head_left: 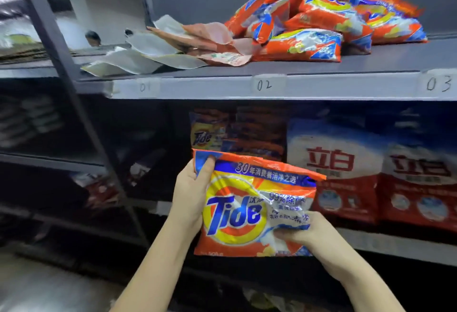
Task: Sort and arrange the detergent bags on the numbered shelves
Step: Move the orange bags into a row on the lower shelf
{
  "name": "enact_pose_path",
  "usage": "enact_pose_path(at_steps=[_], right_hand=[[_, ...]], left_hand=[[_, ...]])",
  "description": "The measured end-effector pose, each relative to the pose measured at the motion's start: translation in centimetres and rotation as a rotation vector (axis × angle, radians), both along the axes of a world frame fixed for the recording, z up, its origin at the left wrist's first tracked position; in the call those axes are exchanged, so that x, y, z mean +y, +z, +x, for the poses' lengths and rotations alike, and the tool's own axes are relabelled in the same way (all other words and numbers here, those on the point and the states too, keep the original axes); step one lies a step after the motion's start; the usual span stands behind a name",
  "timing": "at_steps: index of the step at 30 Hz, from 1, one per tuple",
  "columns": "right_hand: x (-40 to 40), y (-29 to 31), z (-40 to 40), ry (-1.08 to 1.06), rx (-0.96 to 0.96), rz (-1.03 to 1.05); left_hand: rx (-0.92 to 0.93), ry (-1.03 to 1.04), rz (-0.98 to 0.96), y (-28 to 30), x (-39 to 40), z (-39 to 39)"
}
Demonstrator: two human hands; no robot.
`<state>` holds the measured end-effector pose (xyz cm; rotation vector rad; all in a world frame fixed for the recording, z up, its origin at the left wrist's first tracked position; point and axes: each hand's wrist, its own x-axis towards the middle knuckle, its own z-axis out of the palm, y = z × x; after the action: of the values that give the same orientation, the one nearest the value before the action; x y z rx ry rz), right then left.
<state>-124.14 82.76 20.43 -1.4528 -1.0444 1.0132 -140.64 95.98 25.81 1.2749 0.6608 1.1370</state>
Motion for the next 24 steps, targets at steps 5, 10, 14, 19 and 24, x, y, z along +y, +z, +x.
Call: enact_pose_path(at_steps=[5, 10, 14, 19, 24], right_hand=[[8.2, -3.4, -6.1, -0.064, 0.113, -0.03], [14.8, -5.2, -9.2, -0.132, 0.137, -0.02], [20.3, -5.8, -10.1, -0.288, 0.138, -0.007], [28.4, -5.6, -9.5, -0.371, 0.083, 0.021], [35.6, -6.5, -7.9, -0.536, 0.103, 0.05]], left_hand=[[0.097, 0.041, -0.065, -2.6, 7.9, -5.9], [0.147, 0.069, -0.084, -4.2, 15.2, -8.3], [0.216, 0.107, -0.053, -4.3, 21.0, -7.8], [0.219, 0.149, -0.049, -5.0, 28.8, -6.0], [0.217, 0.201, -0.127, -6.3, 35.2, -3.6]])
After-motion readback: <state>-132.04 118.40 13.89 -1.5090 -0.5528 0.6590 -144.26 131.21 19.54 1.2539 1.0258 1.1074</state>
